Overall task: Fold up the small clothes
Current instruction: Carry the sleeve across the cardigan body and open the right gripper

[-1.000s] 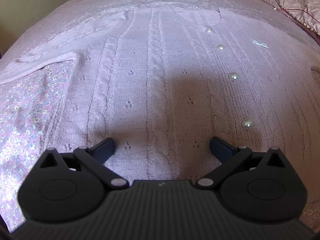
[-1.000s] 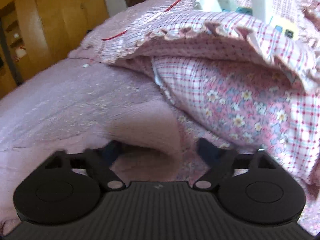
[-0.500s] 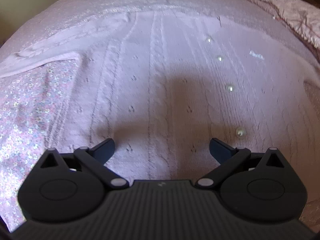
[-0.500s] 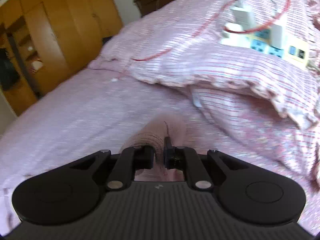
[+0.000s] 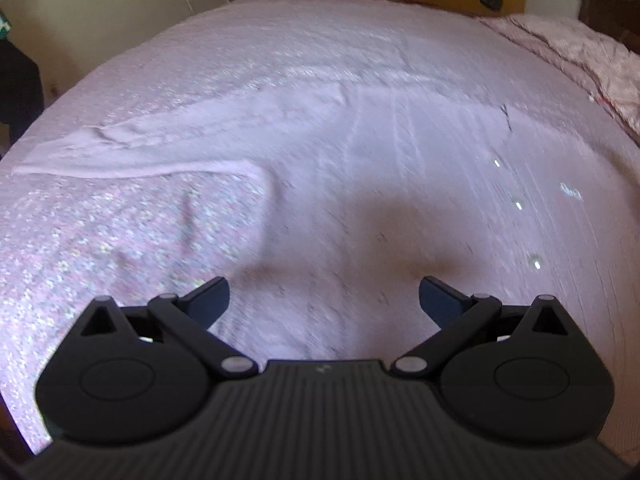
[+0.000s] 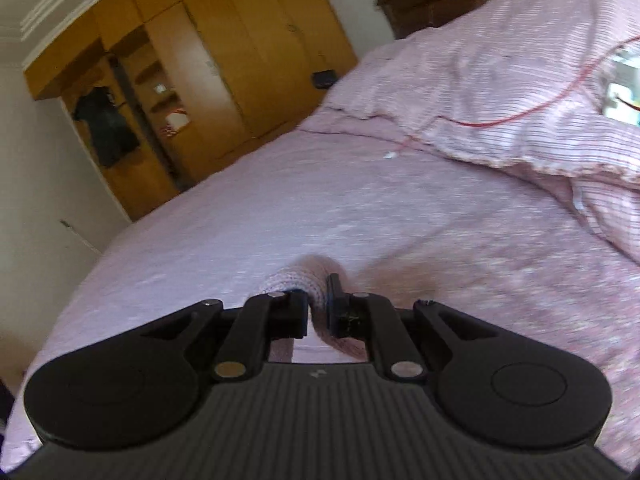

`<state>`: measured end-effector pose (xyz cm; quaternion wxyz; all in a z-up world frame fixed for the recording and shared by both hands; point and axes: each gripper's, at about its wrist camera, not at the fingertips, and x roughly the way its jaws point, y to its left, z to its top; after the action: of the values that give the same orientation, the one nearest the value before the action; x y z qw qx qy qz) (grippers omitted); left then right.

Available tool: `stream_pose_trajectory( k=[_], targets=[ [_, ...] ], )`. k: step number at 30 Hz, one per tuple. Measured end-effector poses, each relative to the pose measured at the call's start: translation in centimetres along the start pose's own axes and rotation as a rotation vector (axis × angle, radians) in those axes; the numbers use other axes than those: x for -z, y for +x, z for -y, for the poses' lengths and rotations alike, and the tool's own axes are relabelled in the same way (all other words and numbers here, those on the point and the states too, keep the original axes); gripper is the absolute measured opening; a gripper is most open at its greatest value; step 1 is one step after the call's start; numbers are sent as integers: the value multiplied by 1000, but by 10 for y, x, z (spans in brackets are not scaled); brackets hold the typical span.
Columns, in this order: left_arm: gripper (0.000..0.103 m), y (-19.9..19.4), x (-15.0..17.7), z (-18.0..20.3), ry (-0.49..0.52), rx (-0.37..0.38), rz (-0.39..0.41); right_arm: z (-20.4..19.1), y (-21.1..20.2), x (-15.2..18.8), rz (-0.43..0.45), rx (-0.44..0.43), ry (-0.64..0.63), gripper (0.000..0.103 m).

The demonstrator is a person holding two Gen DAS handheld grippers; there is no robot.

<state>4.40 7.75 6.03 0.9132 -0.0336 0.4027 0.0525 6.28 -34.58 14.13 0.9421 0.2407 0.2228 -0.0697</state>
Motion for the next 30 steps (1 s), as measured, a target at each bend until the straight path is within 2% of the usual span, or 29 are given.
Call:
stream_pose_trajectory(
  k=[4,9,12,18,24,30],
  targets=[
    [103,-5,-7,-17,-39,3,16,-49,1,3,-21,-77,-31,9],
    [103,-15,-12,-33,-42,-5,56,-117,0,12,-46,-162,-75,9],
    [103,-12,-16,-41,-45,-17,64,-159,2,27,-64,-200,-117,9],
    [103,-7,-17,-55,-60,-21,64,-225,19,74,-162,-268,-142,9],
    [103,4,-19,-61,-44,-28,55,-254,56,135,-292,-294,-128,9],
    [103,18,-21,-57,-18,-43,43,-247,95,182,-398,-269,-142,9]
  ],
)
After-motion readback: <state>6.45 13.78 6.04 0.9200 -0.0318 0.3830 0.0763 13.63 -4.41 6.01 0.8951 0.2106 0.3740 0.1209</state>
